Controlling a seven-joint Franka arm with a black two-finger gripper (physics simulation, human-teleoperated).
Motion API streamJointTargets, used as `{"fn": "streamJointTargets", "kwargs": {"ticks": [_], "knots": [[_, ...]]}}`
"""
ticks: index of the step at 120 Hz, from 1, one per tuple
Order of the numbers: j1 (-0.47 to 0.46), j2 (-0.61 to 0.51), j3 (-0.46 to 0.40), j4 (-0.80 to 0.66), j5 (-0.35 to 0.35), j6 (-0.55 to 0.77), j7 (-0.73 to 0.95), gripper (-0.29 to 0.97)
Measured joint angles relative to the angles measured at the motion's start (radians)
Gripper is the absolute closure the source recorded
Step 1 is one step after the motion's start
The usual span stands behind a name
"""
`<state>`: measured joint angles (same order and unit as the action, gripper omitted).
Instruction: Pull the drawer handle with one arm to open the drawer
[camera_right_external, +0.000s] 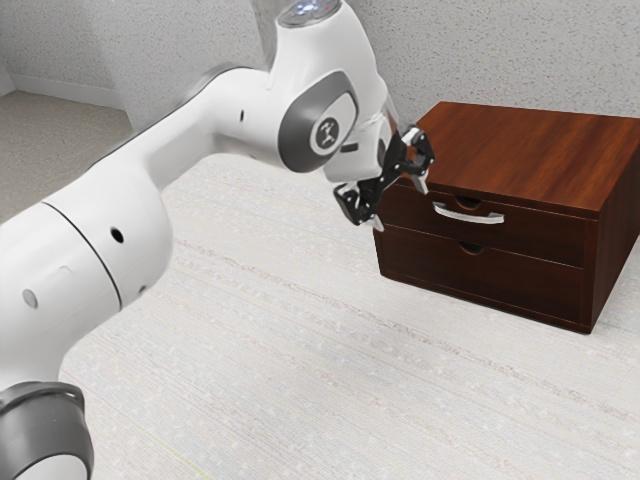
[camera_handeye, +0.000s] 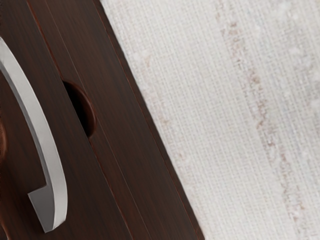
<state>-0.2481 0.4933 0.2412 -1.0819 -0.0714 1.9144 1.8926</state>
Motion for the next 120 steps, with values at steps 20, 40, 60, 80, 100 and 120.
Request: {"fn": "streamJointTargets", "kwargs": {"ticks": [20, 40, 60, 80, 100, 120], "knots": [[-0.001, 0.005, 0.0, 0.0, 0.001, 0.017, -0.016, 0.13], [0.0, 0.019, -0.018, 0.002, 0.0, 0.054, -0.032, 0.15], [-0.007, 0.028, -0.045, 0.001, -0.001, 0.077, -0.045, 0.16], [-0.01, 0.048, -0.061, 0.001, 0.0, 0.093, -0.056, 0.17], [-0.01, 0.056, -0.07, -0.011, 0.0, 0.102, -0.063, 0.1], [-0.017, 0.054, -0.071, -0.045, -0.001, 0.109, -0.068, 0.09]]}}
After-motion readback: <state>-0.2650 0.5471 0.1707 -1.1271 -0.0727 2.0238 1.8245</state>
